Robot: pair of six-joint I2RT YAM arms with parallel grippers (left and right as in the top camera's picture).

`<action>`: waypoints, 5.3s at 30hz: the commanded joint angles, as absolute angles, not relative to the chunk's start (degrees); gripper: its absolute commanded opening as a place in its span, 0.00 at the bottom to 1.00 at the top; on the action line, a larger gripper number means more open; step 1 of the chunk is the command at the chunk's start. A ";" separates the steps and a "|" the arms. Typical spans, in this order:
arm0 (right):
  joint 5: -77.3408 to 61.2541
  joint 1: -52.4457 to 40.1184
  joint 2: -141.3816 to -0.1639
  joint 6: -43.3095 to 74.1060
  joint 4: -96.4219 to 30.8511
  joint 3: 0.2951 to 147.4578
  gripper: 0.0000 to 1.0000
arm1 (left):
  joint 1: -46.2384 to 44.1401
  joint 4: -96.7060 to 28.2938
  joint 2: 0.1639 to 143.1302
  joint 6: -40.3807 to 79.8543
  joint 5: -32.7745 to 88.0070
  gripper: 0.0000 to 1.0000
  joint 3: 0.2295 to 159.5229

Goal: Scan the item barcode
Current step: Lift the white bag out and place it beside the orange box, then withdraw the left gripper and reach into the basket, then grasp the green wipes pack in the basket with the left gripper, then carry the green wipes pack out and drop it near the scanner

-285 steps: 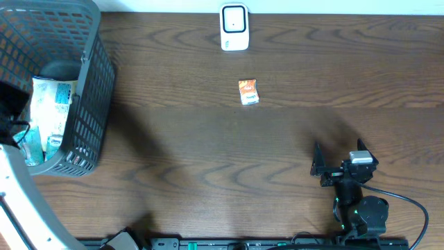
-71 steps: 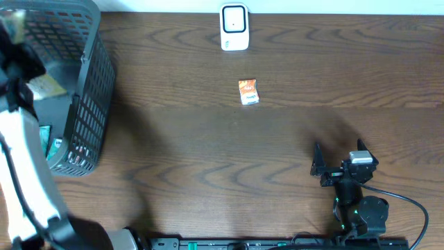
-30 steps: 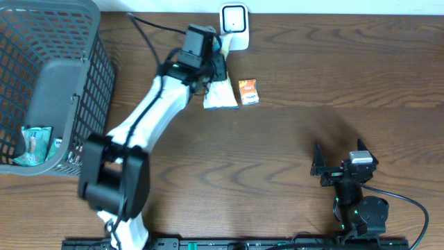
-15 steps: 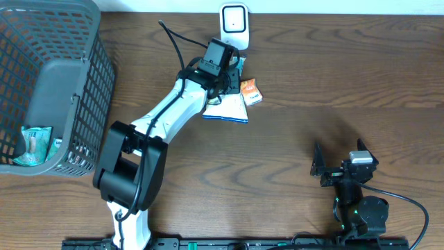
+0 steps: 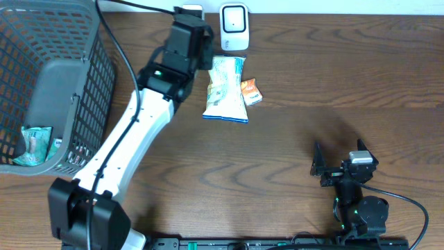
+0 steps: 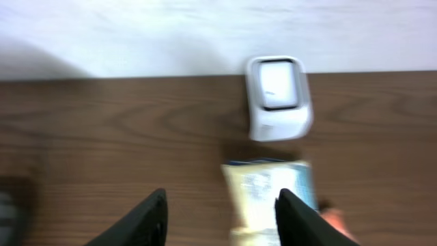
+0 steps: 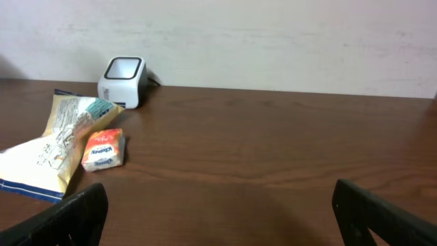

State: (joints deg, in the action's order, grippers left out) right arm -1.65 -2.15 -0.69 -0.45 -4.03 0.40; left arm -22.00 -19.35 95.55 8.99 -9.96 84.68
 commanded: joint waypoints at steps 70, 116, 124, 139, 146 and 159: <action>-1.65 -1.91 -0.38 -0.49 -4.29 0.34 0.99 | 32.45 -45.82 119.92 39.57 -33.23 0.56 82.67; -1.65 -1.91 -0.38 -0.47 -4.29 0.34 0.99 | -11.49 -14.96 84.33 40.29 6.42 0.07 83.96; -1.65 -1.91 -0.38 -0.47 -4.29 0.34 0.99 | -25.82 -1.02 102.78 39.44 6.42 0.08 83.96; -1.65 -1.91 -0.38 -0.49 -4.29 0.34 0.99 | -35.83 15.75 124.70 29.15 6.46 0.65 83.96; -1.65 -1.91 -0.38 -0.49 -4.29 0.34 0.99 | -35.64 17.21 120.53 24.93 6.48 0.69 83.99; -1.65 -1.91 -0.38 -0.49 -4.32 0.34 0.99 | -29.71 -10.20 91.61 11.57 -10.15 0.70 83.99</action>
